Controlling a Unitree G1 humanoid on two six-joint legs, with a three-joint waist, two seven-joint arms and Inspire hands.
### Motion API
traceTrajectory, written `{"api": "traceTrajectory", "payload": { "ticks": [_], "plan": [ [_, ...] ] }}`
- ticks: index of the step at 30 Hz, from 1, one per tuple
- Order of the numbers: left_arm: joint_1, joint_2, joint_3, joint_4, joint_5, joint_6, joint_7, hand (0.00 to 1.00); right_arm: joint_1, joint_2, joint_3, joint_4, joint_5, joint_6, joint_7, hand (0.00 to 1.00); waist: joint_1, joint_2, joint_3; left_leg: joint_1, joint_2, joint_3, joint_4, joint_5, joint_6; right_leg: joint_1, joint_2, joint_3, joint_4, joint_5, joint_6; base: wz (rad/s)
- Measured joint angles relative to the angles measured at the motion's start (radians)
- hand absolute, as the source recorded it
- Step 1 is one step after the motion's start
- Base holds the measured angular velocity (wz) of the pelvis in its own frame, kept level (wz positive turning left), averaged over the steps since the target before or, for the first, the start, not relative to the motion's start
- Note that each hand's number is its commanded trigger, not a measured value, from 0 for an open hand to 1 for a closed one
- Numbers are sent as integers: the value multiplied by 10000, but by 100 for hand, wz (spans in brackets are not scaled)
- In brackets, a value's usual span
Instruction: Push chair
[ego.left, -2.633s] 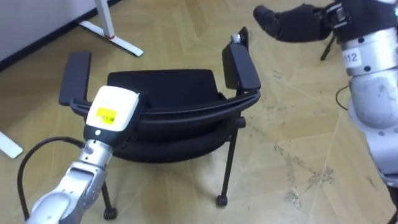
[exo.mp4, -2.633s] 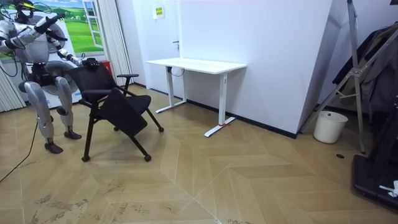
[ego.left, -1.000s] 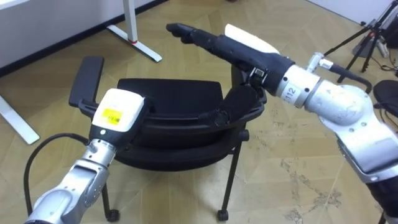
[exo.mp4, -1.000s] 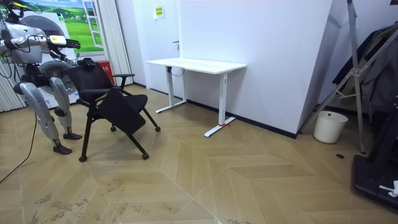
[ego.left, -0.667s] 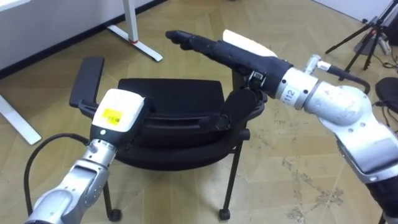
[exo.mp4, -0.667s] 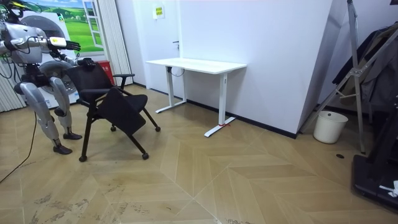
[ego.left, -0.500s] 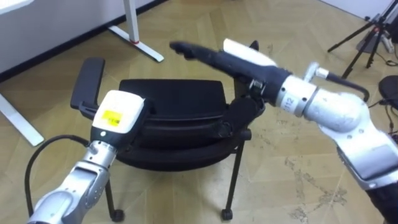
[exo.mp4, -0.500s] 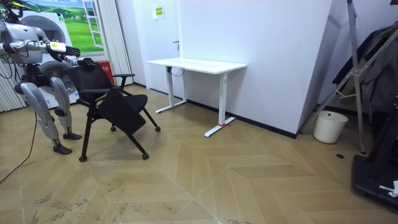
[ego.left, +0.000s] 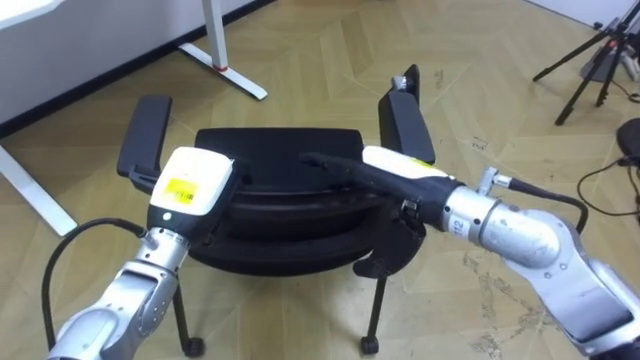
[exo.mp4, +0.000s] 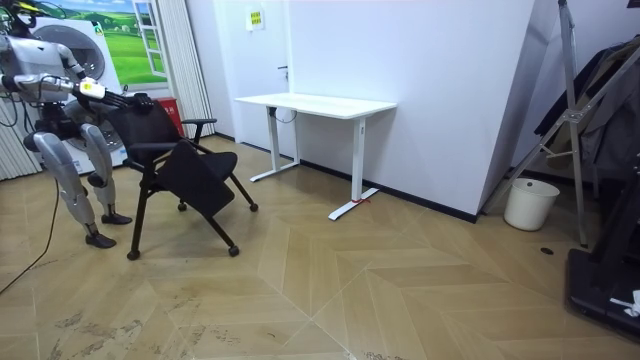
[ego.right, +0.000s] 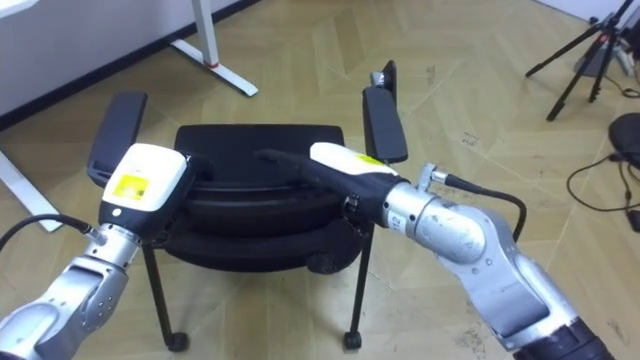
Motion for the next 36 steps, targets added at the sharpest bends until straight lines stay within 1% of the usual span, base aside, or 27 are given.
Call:
{"api": "traceTrajectory", "payload": {
  "ticks": [6, 11, 14, 19, 20, 23, 25, 27, 29, 30, 34, 36],
  "plan": [
    [0, -1, 0, -2, 0, -14, 12, 100, 10, -1, 29, 146, -30, 0, -7, 0, 1, 20, 12, -6, -4, 1, -1, 0, 0, 0, 0, 0, 1, 0, 1, 0],
    [0, 0, 0, -91, 0, -16, 33, 100, 15, 47, 38, 151, -945, -15, -64, 0, 25, 48, 8, -108, -4, 11, 2, 0, 0, -122, 5, 32, 13, 0, 3, 0],
    [0, 0, 0, -126, 1, -18, 30, 100, 19, 158, 32, 178, -1379, -13, -169, 0, 38, 49, 7, -120, -2, 6, 2, 1, 0, -135, 6, 32, 14, 1, 2, 0],
    [0, -19, 1, -126, -1, 31, -19, 100, 15, 493, -19, 433, -2341, -181, -459, 0, -55, 45, 5, -141, -11, -21, 5, 1, 1, -123, -7, 10, 14, -5, 11, 1],
    [0, -35, 1, -125, -1, 49, -29, 100, 16, 508, -18, 436, -2441, -194, -459, 0, -75, 45, 5, -140, -11, -28, 5, 1, 1, -112, -12, -10, 11, -5, 11, 6],
    [0, -62, -10, -97, -1, 103, -140, 100, 15, 762, -17, 575, -3032, -201, -526, 0, -186, 55, 13, -69, -13, -67, 14, 1, 1, 8, -17, -62, -16, -10, 20, 7],
    [-3, -100, -39, -99, -1, 182, -189, 100, 4, 886, -23, 806, -3093, -250, -776, 0, -260, 68, 20, -69, -40, -153, 16, 2, 4, 38, -36, -96, -28, -26, 45, 10],
    [-5, -245, -55, -99, -1, 292, -193, 100, -5, 983, -42, 1130, -3073, -329, -1205, 0, -255, 101, 42, -56, -70, -131, -5, 20, 34, 44, -77, -114, -13, -28, 68, 2],
    [-5, -311, -56, -100, -7, 329, -194, 100, -48, 1242, -80, 1484, -3087, -339, -1614, 0, -252, 116, 52, -36, -90, -120, -14, 29, 48, 45, -96, -113, -5, -20, 82, 0],
    [-7, -354, -56, -100, -26, 359, -208, 100, -137, 1448, -84, 1787, -3113, -342, -1902, 0, -278, 128, 61, -40, -100, -123, -12, 30, 50, 48, -108, -117, -7, -15, 90, 0],
    [-22, -494, -67, -99, -60, 424, -228, 100, -396, 1891, -97, 2668, -3286, -373, -2670, 0, -361, 152, 79, -57, -131, -155, -12, 37, 62, 74, -161, -222, -6, -28, 119, 7],
    [-38, -564, -75, -104, -57, 477, -228, 100, -564, 2030, -102, 3036, -3391, -360, -2892, 0, -367, 162, 84, -71, -136, -168, -15, 42, 69, 75, -164, -253, -13, -29, 123, 5]
  ]
}}
